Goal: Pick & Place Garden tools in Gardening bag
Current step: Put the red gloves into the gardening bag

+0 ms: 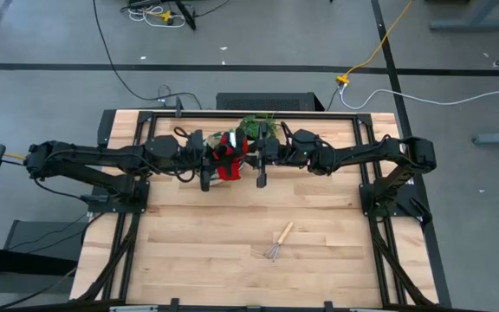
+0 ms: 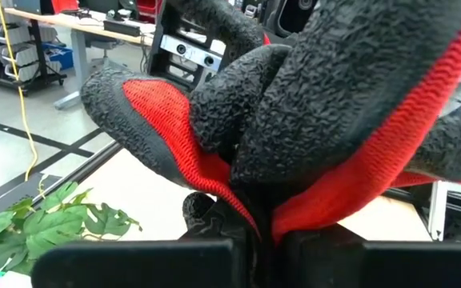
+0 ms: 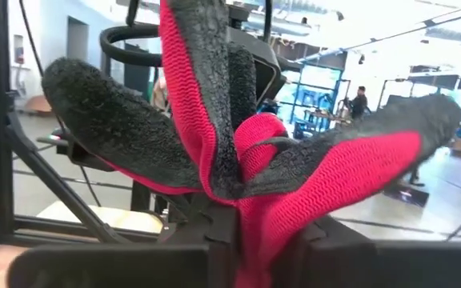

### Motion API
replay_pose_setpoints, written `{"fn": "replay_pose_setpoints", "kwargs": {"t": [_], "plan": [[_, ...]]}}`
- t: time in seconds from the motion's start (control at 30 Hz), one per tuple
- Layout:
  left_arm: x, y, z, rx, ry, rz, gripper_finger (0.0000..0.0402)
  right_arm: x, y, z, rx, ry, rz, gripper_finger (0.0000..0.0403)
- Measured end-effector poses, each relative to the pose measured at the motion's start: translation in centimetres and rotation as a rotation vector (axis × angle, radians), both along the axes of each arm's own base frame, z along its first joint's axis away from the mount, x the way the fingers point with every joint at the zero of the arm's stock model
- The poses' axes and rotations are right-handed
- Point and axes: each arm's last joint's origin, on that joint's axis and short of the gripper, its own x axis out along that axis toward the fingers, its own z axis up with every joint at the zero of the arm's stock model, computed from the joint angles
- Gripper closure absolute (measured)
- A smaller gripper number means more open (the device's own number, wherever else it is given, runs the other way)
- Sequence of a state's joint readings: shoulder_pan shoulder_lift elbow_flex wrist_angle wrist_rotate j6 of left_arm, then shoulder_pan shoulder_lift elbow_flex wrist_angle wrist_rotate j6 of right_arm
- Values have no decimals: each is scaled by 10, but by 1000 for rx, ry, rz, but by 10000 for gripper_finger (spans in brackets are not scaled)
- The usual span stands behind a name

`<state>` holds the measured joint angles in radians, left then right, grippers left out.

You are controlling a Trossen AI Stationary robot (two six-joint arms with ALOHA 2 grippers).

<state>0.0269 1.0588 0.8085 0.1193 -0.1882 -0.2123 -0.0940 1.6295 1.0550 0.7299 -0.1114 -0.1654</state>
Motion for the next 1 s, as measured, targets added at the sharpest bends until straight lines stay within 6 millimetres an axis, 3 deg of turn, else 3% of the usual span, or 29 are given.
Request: {"fn": "replay_pose_setpoints", "kwargs": {"t": [0.53, 0.77, 1.0], "plan": [[-2, 2, -5, 47, 68, 74, 376, 1, -3, -7, 17, 75, -83, 247], [-22, 6, 0, 103, 119, 237, 376, 0, -7, -14, 20, 143, -223, 230], [-30, 7, 2, 108, 129, 273, 376, 0, -8, -14, 6, 149, -262, 226]]}}
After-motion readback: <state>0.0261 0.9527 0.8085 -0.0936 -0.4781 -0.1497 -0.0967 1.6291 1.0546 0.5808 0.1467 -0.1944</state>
